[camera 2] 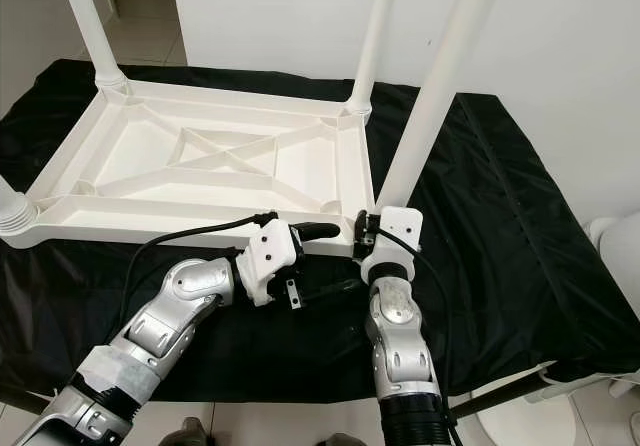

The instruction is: Building children table

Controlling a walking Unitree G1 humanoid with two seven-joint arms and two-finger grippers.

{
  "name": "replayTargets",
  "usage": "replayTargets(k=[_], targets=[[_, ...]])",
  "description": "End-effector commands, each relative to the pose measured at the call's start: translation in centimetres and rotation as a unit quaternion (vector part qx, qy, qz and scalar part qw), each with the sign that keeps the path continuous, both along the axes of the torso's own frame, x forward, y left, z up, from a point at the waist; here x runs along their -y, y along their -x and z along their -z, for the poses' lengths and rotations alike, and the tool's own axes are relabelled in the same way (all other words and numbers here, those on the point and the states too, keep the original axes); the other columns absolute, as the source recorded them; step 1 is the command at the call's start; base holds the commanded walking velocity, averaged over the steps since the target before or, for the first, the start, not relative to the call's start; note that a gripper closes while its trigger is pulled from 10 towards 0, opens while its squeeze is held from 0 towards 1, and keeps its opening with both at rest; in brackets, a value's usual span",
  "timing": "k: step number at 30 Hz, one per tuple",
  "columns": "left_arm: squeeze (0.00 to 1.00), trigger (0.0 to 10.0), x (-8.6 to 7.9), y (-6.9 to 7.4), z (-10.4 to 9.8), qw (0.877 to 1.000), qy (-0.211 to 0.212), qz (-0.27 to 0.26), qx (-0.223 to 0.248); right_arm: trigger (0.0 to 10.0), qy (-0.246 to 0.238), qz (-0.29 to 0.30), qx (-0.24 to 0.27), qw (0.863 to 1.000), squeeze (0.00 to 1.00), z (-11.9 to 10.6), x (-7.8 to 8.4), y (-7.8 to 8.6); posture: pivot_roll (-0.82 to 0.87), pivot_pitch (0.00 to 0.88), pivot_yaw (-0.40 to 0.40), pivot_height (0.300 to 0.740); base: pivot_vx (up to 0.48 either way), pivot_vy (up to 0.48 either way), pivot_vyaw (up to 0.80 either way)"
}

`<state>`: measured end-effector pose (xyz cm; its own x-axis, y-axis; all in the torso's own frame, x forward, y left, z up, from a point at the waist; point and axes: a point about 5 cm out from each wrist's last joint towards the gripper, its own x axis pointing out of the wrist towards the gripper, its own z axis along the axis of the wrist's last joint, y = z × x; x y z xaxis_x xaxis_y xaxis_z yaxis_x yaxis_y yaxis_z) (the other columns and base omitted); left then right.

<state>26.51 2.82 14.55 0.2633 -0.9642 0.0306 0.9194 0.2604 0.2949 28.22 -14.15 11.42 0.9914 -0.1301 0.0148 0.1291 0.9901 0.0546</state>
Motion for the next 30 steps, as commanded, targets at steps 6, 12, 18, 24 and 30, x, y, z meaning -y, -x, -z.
replayTargets(k=[6, 12, 18, 24, 30], targets=[[0.0, 10.0, 0.2, -0.1, 0.1, 1.0, -0.003, 0.002, 0.002, 10.0, -0.022, -0.052, 0.011, 0.998, 1.0, -0.2, 0.7, 0.8, 0.04, 0.0, -0.077, 0.74, 0.0, 0.0, 0.0], [0.0, 10.0, 0.2, -0.1, 0.1, 1.0, -0.001, 0.002, 0.001, 10.0, -0.003, -0.115, 0.008, 0.993, 0.0, -0.2, 2.2, 1.1, 0.03, 0.0, -0.069, 0.74, 0.0, 0.0, 0.0], [0.0, 10.0, 0.4, -0.2, -0.1, 1.0, 0.002, 0.007, 0.001, 10.0, 0.048, -0.242, 0.001, 0.969, 0.0, -0.9, 5.1, 0.0, 0.03, 0.0, -0.055, 0.74, 0.0, 0.0, 0.0], [0.0, 10.0, 0.3, -0.2, -0.3, 1.0, 0.005, 0.01, 0.005, 10.0, 0.085, -0.293, -0.012, 0.952, 0.0, -0.9, 5.3, -0.9, 0.03, 0.0, -0.056, 0.74, 0.0, 0.0, 0.0], [0.0, 10.0, 0.3, -0.3, -0.4, 1.0, 0.004, 0.009, 0.005, 10.0, 0.1, -0.341, -0.03, 0.934, 0.0, -0.5, 4.6, -1.5, 0.04, 0.0, -0.054, 0.74, 0.0, 0.0, 0.0]])
